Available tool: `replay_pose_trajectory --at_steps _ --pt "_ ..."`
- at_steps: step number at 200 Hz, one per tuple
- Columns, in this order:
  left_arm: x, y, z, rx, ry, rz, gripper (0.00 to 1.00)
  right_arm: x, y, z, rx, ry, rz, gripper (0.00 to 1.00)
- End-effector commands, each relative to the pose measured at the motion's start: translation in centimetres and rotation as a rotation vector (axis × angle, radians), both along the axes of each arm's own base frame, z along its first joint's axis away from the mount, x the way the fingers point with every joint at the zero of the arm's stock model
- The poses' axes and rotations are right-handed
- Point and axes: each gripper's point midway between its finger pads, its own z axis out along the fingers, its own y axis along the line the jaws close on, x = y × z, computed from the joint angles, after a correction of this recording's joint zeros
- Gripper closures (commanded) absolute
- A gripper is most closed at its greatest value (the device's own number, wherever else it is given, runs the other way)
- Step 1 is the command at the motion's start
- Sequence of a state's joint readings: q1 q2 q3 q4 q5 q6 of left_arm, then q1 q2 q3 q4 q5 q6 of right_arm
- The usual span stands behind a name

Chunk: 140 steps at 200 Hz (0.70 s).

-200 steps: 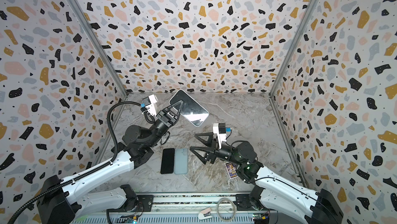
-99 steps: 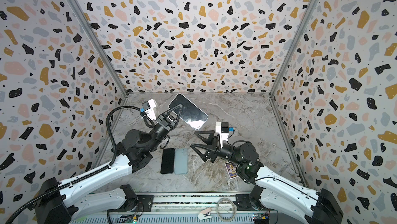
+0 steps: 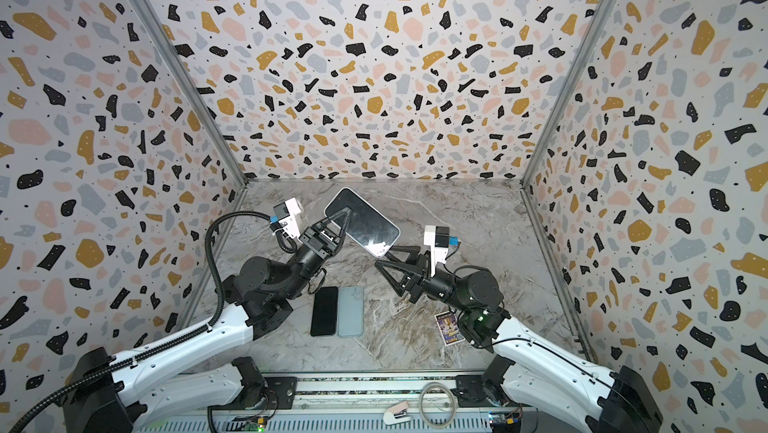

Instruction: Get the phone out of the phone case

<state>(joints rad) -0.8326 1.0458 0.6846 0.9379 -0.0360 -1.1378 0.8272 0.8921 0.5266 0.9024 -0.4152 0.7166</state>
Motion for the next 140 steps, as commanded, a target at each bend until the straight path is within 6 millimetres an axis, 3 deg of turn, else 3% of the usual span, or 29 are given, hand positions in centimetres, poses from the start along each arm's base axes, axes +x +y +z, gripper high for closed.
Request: replay_pose_trajectory --at_steps 1,74,140 --pt "-1.69 1.63 3.15 -0.113 -0.088 -0.011 1.0 -1.02 -0.7 3.13 0.073 -0.063 0.029 0.51" --pt "-1.39 1.73 2.79 -0.119 -0.067 -0.005 1.0 -1.32 0.13 2.54 0.067 -0.064 0.085 0.64" --pt "-1.31 1.5 2.56 -0.12 -0.061 -0.013 1.0 -1.07 -0.09 2.38 0.06 -0.062 0.069 0.84"
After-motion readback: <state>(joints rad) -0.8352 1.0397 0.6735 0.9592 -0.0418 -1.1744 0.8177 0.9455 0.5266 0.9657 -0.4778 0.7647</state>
